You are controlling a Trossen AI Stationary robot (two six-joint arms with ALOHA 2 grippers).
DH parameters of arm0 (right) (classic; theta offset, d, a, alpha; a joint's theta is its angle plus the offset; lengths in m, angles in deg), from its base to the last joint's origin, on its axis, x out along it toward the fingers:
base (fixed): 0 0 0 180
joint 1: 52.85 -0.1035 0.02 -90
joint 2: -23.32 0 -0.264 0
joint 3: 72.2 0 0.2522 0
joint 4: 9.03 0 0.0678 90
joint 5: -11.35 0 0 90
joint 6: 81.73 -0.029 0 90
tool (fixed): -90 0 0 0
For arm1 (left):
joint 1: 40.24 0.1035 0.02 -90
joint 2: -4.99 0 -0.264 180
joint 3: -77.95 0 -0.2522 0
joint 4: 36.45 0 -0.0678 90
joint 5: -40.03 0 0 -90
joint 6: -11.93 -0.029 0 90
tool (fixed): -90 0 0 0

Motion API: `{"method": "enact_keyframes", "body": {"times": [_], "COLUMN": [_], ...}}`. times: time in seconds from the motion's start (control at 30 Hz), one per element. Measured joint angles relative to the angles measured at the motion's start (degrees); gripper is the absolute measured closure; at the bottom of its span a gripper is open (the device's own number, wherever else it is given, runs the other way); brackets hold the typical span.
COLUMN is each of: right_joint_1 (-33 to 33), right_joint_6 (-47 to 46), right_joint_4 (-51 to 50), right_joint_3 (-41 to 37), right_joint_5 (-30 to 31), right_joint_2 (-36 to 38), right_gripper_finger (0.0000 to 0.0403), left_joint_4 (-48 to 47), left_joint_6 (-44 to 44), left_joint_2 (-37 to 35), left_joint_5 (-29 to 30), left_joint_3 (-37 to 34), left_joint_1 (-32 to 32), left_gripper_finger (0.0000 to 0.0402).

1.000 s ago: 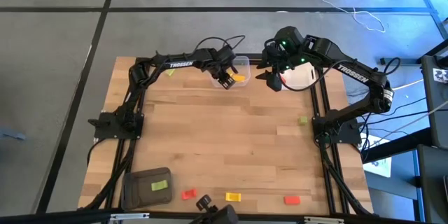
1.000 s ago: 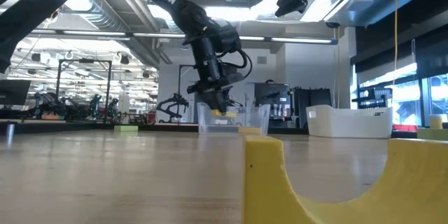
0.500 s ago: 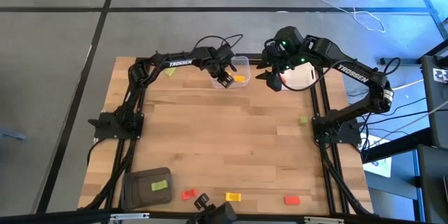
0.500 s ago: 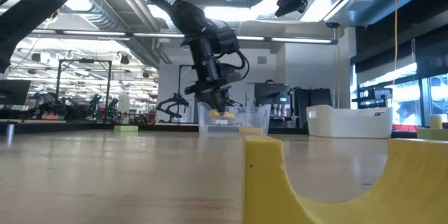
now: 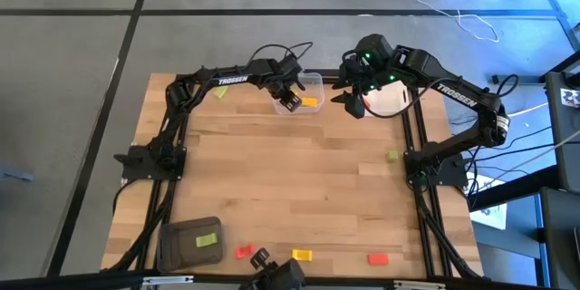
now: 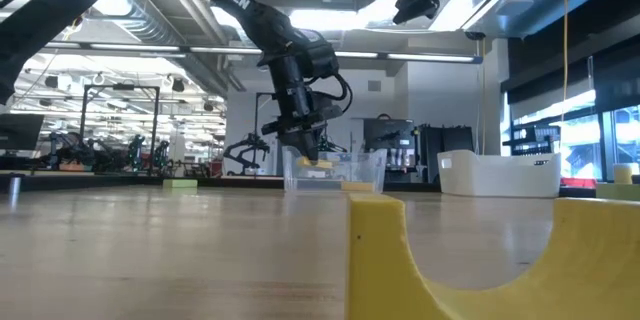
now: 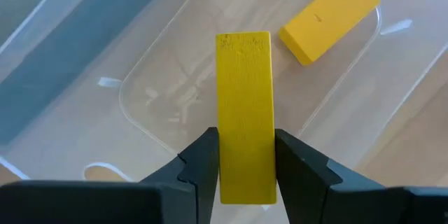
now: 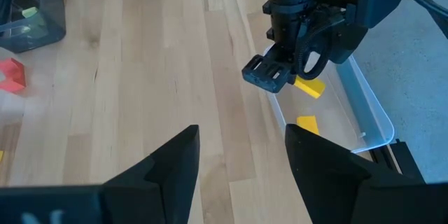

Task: Sort & place blocks by color
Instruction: Put the top yellow block into the transparent bin, then put the yellow block into the transparent bin

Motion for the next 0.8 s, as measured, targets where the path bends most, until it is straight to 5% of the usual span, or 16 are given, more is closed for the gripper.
{"method": "enact_keyframes", "body": {"times": [0.27, 0.57, 0.8], "right_joint_1": [0.0, 0.0, 0.0], "right_joint_6": [0.0, 0.0, 0.0], "right_joint_4": [0.0, 0.0, 0.0], "right_joint_3": [0.0, 0.0, 0.0], "right_joint_5": [0.0, 0.0, 0.0], "right_joint_2": [0.0, 0.0, 0.0], "right_gripper_finger": [0.0191, 0.0191, 0.0191], "left_joint_4": [0.0, 0.0, -3.1], "left_joint_6": [-2.8, 5.2, 6.3], "left_joint_2": [0.0, 0.0, -0.1], "left_joint_5": [1.5, -0.9, -12.2], "left_joint_3": [0.0, 0.0, 0.1], "left_joint_1": [0.2, 1.1, 2.1], "left_gripper_finger": [0.0276, 0.0261, 0.0261]}}
